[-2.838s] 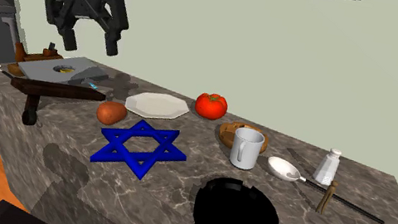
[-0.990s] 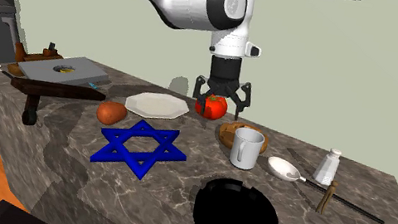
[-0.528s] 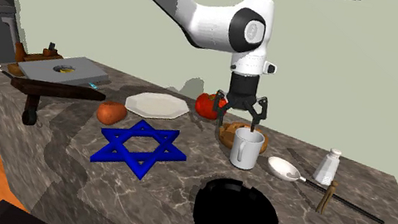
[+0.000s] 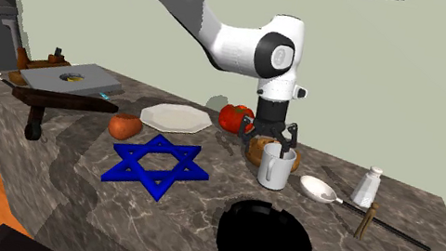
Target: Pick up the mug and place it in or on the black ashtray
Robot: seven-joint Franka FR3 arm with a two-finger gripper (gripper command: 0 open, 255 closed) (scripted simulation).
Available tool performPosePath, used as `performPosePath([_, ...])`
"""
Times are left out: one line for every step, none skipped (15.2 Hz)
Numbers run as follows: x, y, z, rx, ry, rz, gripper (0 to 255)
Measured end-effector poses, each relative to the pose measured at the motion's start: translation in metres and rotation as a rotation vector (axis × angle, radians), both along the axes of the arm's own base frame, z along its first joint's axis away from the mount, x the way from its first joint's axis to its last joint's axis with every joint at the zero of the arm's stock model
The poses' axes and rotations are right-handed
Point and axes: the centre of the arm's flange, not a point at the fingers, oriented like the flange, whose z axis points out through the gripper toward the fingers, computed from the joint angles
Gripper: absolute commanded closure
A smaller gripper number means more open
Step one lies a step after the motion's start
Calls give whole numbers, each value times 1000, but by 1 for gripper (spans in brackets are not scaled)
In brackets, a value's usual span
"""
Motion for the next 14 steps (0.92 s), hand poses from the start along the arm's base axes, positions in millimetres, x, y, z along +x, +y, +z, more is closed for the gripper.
performPosePath([0,0,-1,0,0,0,0])
performPosePath([0,0,-1,0,0,0,0])
performPosePath([0,0,-1,0,0,0,0])
performPosePath([0,0,-1,0,-1,0,0])
performPosePath([0,0,-1,0,-1,0,0])
performPosePath([0,0,-1,0,-1,0,255])
performPosePath([0,0,-1,0,-1,0,255])
performPosePath([0,0,-1,0,-1,0,255])
performPosePath([0,0,-1,0,-1,0,255])
performPosePath([0,0,-1,0,0,0,255])
performPosePath([0,0,-1,0,0,0,255])
performPosePath([0,0,-1,0,0,0,255])
performPosePath([0,0,-1,0,0,0,255])
performPosePath([0,0,-1,0,0,0,255])
